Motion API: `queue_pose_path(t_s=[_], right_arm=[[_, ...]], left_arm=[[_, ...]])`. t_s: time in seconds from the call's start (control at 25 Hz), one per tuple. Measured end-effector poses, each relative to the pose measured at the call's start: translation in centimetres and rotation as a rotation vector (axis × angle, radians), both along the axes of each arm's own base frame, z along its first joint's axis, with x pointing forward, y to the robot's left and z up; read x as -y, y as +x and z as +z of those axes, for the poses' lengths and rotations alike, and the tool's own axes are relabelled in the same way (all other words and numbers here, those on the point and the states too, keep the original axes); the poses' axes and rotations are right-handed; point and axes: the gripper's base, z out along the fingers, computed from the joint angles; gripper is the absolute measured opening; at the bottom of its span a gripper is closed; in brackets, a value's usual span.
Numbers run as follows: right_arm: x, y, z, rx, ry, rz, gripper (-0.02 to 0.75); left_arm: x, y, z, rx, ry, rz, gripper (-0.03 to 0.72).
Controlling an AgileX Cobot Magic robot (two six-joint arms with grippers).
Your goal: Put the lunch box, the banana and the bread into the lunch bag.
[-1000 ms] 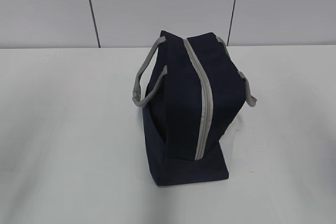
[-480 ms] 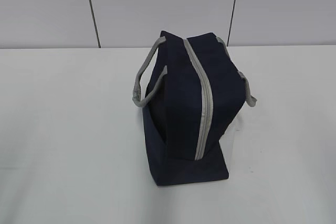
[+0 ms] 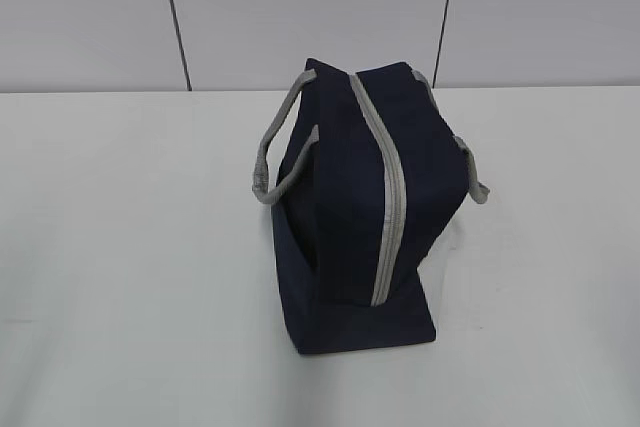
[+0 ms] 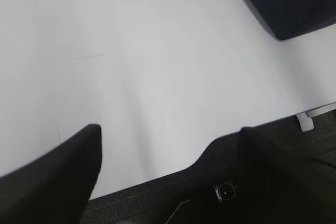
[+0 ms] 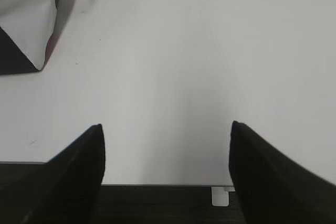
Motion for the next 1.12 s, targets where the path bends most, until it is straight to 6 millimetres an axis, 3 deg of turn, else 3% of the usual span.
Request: queue_pose_path(t_s=[0.72, 1.12], right_arm=[[0.01, 0.17, -0.32, -0.002, 0.018, -0.014, 0.562], [-0.05, -0.62, -0.3, 0.051, 0.014, -0.014, 0.561]], left_arm=[[-0.01, -0.12, 0.0, 0.005, -0.007, 0.0, 0.529], [-0.62, 0.02, 0.0, 0.005, -0.007, 0.179, 0.529]])
